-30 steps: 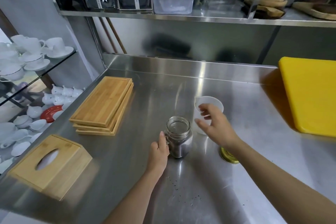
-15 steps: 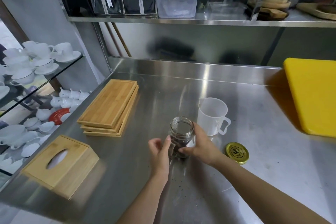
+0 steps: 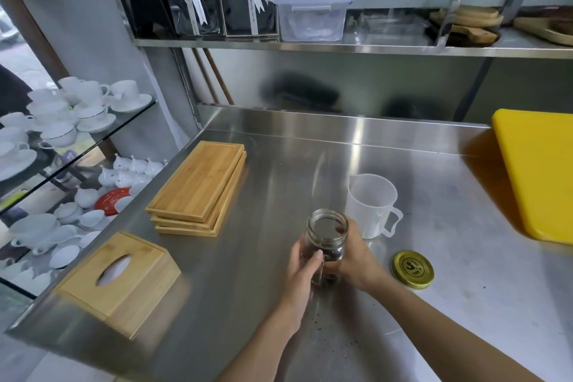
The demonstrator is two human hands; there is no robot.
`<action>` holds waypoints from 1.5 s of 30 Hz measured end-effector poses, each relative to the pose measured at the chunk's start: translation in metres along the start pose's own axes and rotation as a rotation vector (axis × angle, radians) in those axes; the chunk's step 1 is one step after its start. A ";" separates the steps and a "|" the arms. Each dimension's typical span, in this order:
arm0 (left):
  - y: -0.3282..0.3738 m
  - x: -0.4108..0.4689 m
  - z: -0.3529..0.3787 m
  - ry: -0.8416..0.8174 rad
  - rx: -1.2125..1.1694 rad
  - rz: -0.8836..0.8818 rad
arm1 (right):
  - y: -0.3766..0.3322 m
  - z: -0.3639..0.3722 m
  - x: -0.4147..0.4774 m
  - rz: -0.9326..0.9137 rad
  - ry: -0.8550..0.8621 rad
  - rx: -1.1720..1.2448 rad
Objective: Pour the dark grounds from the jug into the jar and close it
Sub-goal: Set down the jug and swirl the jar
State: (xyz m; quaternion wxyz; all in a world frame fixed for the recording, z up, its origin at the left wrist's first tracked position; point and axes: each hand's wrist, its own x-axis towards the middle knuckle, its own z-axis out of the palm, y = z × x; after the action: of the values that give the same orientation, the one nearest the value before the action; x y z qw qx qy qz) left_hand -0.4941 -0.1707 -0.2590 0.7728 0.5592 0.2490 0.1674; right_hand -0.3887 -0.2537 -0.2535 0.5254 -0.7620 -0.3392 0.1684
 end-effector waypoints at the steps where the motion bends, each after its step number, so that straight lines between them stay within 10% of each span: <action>1: 0.001 -0.001 0.000 0.001 -0.005 -0.006 | 0.000 0.000 -0.002 0.003 0.005 -0.012; 12: 0.029 -0.006 -0.019 0.040 0.062 0.125 | -0.016 -0.014 -0.022 0.037 0.056 0.246; 23: 0.106 0.013 -0.026 0.512 0.059 0.380 | -0.048 -0.034 -0.039 0.030 0.054 0.443; 28: 0.066 -0.009 0.040 -0.166 0.303 0.109 | -0.047 -0.042 -0.047 -0.002 0.034 0.559; 36: 0.104 0.000 0.007 0.379 0.056 0.410 | -0.046 -0.066 -0.058 0.071 0.167 0.663; 41: 0.061 -0.026 0.067 -0.234 0.339 0.273 | -0.051 -0.066 -0.065 -0.002 0.120 0.607; 45: 0.062 -0.022 0.068 -0.270 -0.052 -0.009 | -0.053 -0.071 -0.071 0.018 0.163 0.429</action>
State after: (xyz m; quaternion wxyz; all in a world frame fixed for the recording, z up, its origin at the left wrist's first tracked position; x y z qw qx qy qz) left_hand -0.4722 -0.2158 -0.1787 0.8142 0.5554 0.1408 0.0938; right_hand -0.4140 -0.3399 -0.1848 0.6995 -0.6468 -0.2452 0.1795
